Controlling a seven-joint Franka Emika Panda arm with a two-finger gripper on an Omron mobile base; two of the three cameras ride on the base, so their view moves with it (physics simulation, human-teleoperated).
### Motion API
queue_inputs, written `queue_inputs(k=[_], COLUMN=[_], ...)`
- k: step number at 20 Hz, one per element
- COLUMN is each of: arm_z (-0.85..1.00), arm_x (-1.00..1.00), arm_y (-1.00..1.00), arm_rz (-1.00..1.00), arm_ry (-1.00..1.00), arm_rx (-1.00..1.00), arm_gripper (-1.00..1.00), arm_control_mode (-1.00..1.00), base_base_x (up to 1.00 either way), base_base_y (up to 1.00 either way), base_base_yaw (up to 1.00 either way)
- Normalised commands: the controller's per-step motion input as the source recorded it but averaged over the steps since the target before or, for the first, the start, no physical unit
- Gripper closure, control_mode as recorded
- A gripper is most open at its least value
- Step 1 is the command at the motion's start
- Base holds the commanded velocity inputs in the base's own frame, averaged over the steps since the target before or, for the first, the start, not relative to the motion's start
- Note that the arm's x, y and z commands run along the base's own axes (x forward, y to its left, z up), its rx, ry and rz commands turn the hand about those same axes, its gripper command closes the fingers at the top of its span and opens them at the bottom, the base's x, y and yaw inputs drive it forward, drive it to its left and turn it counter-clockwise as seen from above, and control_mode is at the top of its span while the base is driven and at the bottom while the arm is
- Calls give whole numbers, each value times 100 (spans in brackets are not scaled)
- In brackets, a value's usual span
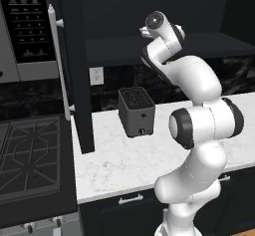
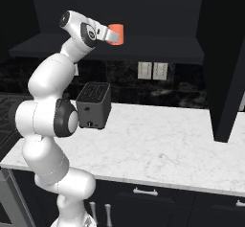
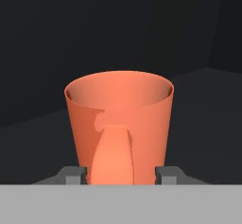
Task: Gather all objects into one cabinet and sort the glasses and bowls to opposite sides.
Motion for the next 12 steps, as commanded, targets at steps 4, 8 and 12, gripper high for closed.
queue_inputs(k=[4,8,12], arm_z=[0,0,0], arm_x=[0,0,0], arm_y=[0,0,0], arm_rz=[0,0,0], arm_ry=[0,0,0], arm_rx=[0,0,0], arm_gripper=[100,100,100], arm_control_mode=[-100,-100,-100], base_base_x=[0,0,0], base_base_y=[0,0,0], base_base_yaw=[0,0,0])
